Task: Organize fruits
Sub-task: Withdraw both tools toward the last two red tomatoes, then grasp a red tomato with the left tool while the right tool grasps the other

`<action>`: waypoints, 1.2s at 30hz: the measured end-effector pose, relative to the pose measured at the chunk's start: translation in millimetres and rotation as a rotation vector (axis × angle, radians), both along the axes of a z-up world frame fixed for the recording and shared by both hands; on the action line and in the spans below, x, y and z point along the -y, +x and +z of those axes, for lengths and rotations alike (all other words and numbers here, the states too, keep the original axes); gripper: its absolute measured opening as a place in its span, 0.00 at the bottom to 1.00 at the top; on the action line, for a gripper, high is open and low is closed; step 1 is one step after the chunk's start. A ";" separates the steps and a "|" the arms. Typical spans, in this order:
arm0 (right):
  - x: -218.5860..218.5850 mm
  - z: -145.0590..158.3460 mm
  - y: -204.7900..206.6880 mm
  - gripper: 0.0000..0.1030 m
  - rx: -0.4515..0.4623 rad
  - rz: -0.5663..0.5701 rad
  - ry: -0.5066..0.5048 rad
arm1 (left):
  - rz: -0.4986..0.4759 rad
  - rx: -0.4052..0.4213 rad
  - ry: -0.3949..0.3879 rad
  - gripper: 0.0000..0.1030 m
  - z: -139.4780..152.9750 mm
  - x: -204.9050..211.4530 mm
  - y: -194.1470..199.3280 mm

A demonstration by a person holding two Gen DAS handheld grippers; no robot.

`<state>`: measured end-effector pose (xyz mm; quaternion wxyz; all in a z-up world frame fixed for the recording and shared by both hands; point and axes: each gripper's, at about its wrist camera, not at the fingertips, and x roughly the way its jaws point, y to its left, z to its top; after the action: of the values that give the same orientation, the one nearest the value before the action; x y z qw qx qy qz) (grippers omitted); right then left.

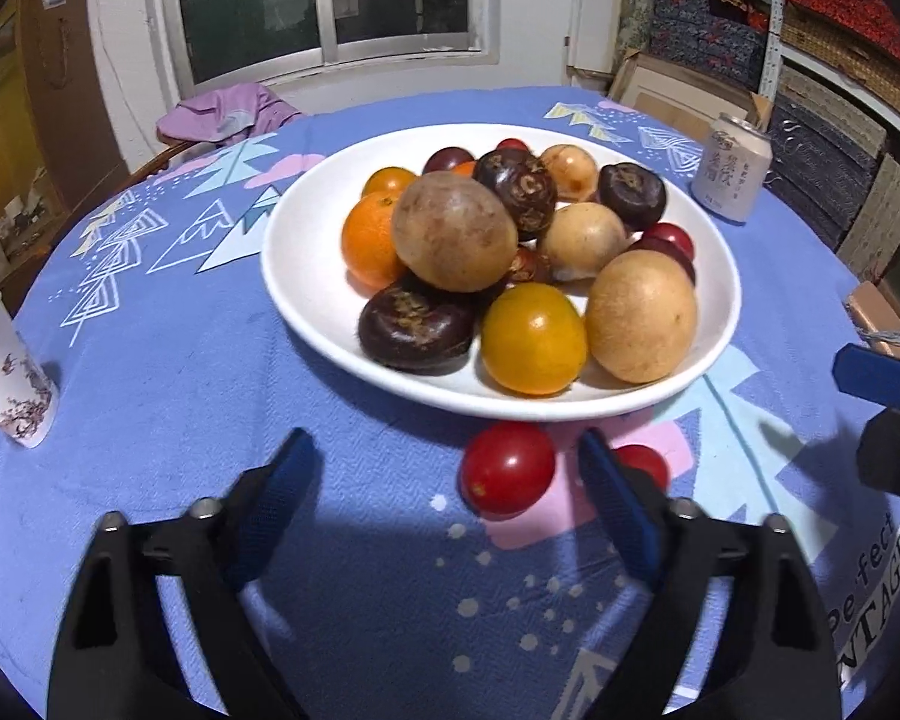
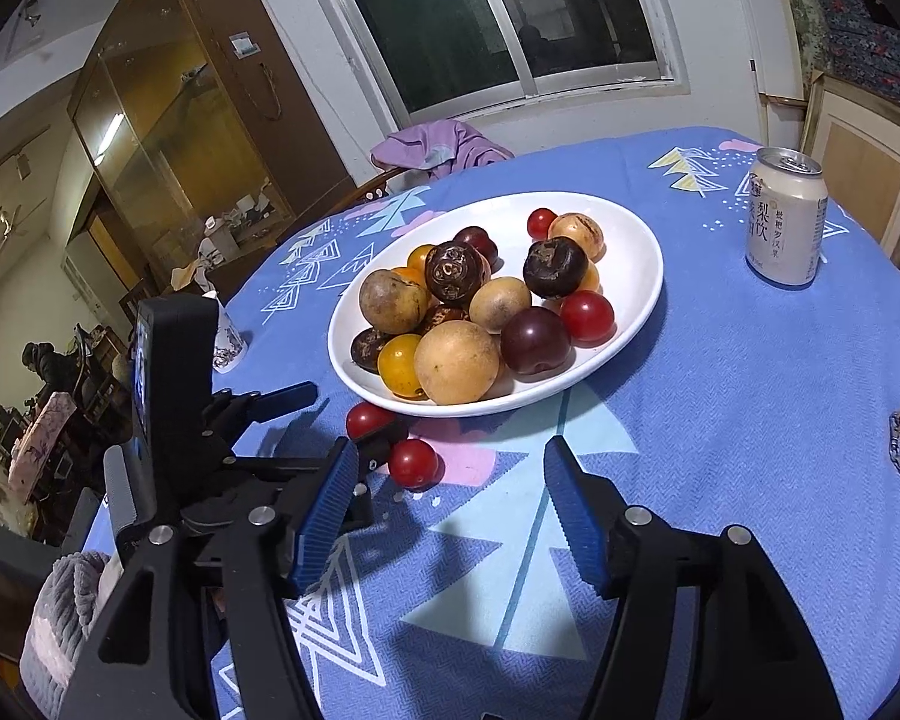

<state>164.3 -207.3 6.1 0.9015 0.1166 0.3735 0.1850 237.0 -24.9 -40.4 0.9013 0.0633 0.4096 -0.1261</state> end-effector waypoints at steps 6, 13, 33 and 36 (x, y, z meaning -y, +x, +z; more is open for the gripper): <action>-0.7 -1.5 0.5 0.64 -0.006 0.003 0.000 | -0.029 0.013 0.015 0.54 0.7 7.8 -1.8; -4.9 -4.8 0.7 0.64 -0.013 0.012 -0.014 | -0.038 0.076 0.076 0.34 7.3 14.9 -17.3; -76.6 -38.9 13.8 0.63 -0.008 0.102 -0.254 | -0.051 0.028 -0.105 0.40 7.2 -28.1 -16.1; -84.3 -41.2 17.3 0.57 -0.012 0.117 -0.270 | -0.073 0.021 -0.089 0.41 4.5 -21.1 -16.1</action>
<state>181.6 -123.0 -35.1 0.8945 -0.0268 0.4064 0.1847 220.9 -3.8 -35.9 0.9021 0.0393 0.3918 -0.1764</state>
